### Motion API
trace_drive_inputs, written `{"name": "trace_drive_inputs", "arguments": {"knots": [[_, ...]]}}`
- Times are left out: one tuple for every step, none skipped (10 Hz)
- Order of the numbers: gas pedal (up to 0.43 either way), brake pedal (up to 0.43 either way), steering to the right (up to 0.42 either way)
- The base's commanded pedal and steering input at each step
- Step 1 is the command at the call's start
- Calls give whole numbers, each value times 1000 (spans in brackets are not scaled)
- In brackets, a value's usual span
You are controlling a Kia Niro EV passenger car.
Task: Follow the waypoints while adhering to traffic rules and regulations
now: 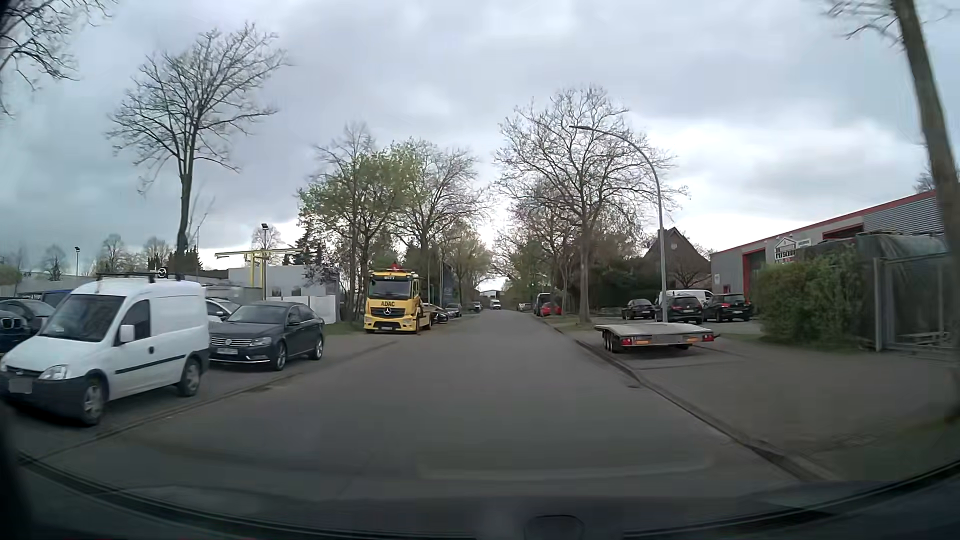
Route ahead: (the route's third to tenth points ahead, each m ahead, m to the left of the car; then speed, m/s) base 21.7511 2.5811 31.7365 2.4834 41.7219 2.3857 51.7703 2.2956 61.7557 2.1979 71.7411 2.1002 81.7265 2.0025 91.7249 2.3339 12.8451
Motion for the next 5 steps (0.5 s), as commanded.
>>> {"name": "trace_drive_inputs", "arguments": {"knots": [[177, 0, 1], [169, 0, 1], [169, 0, 1], [169, 0, 1], [169, 0, 1]]}}
